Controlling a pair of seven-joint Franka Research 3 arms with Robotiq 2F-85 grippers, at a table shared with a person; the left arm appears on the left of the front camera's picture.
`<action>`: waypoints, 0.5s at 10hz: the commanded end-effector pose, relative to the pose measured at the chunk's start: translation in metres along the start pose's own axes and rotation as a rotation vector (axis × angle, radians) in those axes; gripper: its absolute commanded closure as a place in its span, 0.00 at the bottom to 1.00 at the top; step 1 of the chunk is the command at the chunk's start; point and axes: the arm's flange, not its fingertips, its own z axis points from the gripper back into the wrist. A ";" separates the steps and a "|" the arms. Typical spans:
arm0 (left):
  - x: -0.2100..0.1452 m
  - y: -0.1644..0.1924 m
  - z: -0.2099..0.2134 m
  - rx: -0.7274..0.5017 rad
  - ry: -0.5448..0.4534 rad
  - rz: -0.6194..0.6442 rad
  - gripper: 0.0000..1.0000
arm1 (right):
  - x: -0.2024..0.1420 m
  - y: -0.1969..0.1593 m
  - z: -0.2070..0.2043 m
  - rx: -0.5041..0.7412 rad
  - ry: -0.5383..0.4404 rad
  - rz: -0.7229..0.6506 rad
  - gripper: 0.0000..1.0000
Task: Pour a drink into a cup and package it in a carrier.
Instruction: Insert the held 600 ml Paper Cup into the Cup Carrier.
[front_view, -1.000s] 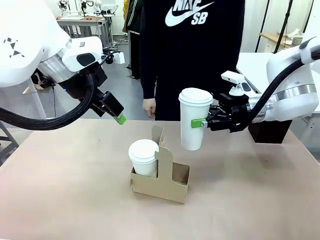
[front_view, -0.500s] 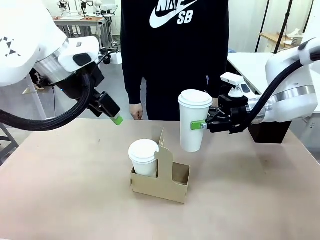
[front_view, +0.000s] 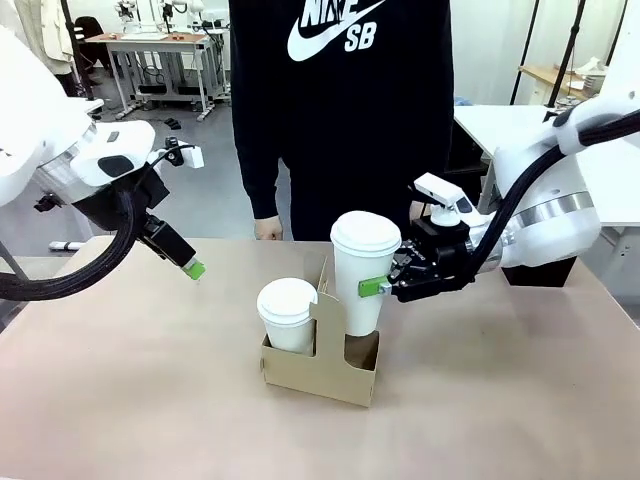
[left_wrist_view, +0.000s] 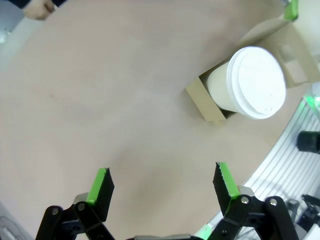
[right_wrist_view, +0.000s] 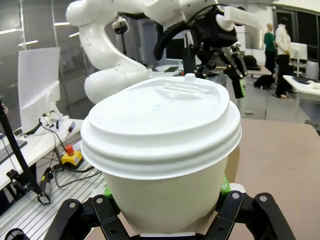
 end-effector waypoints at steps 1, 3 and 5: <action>0.010 -0.010 0.006 0.000 -0.003 0.009 0.00 | -0.004 0.004 -0.002 0.038 -0.017 0.018 0.19; 0.010 -0.010 0.006 0.000 -0.003 0.009 0.00 | -0.010 0.004 -0.005 0.068 -0.022 0.001 0.19; 0.010 -0.010 0.006 0.000 -0.003 0.009 0.00 | -0.020 0.002 -0.001 0.072 -0.026 -0.017 0.19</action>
